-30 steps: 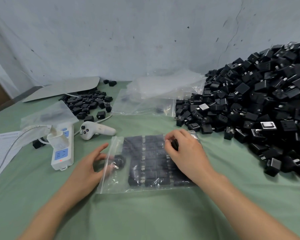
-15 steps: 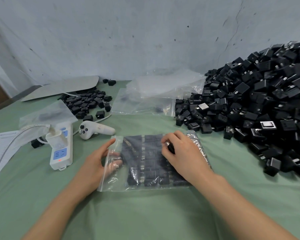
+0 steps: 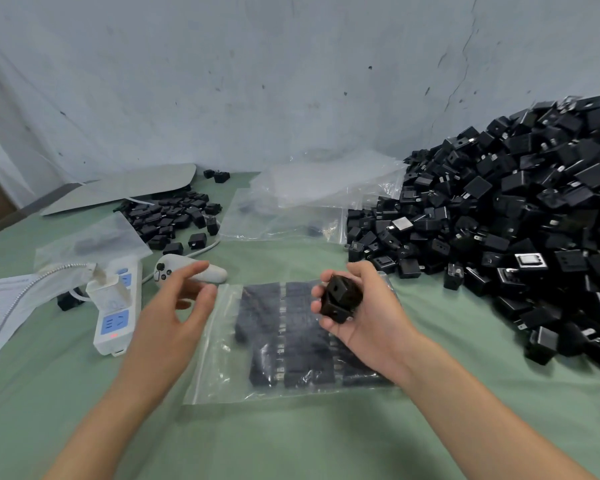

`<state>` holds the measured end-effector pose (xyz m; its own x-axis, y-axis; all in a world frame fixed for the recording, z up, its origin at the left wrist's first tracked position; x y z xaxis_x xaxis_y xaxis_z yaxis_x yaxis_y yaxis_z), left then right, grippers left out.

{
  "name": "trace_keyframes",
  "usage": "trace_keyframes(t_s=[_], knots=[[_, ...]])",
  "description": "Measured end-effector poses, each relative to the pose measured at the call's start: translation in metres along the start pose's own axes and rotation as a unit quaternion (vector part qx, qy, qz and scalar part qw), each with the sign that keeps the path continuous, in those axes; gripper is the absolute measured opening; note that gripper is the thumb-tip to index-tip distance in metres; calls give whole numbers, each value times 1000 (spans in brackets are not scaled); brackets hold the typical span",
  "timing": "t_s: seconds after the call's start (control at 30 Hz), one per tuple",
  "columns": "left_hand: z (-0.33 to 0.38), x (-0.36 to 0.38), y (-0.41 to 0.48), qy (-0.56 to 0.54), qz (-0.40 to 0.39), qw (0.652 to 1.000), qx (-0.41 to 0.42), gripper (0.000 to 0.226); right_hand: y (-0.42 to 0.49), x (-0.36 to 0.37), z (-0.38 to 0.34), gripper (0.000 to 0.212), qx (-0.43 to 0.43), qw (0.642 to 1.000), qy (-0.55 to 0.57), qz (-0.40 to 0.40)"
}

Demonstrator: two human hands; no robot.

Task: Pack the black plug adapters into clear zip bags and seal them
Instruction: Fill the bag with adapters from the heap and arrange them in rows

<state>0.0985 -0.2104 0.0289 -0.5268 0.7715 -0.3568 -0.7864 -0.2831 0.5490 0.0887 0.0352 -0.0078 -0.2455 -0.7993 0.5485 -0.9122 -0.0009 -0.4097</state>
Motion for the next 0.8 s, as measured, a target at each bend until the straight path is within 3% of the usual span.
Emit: trace_keyframes(t_s=[0.2, 0.4, 0.53, 0.7, 0.8], knots=[[53, 55, -20, -132, -138, 981, -27, 27, -6, 4, 3, 25, -1, 999, -47, -18], [60, 86, -30, -152, -224, 962, -31, 19, -4, 5, 0, 23, -135, 968, -205, -55], [55, 81, -20, -176, -210, 960, -58, 13, -5, 5, -9, 52, -192, 938, -283, -58], [45, 77, -23, -164, -252, 950, -88, 21, -8, 11, -15, 20, -254, 915, -303, -76], [43, 69, -28, -156, -253, 950, -91, 35, -10, 17, -11, 15, -266, 903, -324, -99]])
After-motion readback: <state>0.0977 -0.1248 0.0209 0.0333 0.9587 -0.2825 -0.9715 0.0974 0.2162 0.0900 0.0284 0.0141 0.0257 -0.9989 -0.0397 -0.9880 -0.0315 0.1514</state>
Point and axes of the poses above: each hand's wrist, its own y-axis towards the middle knuckle, its own x-axis out of the palm, z = x × y, the point moved 7 cm from there along y, towards the middle knuckle, and after that the axes turned 13 degrees about z, right-handed, at the moved point
